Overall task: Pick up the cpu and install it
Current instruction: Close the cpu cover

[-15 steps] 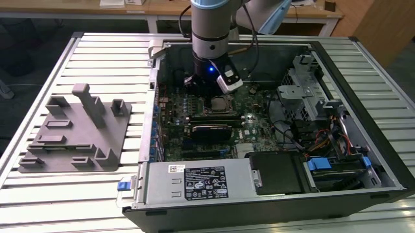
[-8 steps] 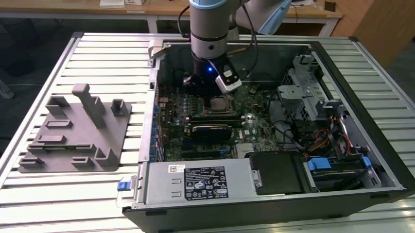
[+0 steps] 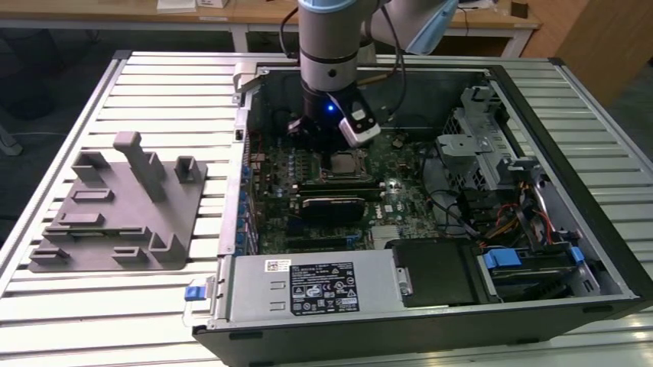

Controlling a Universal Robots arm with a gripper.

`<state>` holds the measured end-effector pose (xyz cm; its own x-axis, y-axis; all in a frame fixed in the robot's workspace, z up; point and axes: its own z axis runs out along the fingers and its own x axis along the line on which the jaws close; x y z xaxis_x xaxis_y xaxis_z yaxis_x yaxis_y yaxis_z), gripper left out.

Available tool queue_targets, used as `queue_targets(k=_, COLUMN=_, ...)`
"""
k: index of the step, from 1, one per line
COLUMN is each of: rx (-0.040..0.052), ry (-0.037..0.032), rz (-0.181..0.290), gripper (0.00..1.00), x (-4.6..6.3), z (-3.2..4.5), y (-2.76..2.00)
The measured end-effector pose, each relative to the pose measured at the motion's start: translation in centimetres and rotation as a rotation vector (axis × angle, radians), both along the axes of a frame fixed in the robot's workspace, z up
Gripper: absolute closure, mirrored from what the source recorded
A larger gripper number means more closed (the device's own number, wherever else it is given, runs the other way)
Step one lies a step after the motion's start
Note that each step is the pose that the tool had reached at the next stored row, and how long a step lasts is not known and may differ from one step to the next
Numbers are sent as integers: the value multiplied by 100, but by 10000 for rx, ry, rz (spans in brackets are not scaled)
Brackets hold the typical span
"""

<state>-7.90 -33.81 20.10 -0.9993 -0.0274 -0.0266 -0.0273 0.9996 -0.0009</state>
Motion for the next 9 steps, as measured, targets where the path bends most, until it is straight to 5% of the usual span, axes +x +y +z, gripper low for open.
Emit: queue_targets(k=9, rx=0, ry=-1, rz=0, gripper=89, x=0, z=83, y=0)
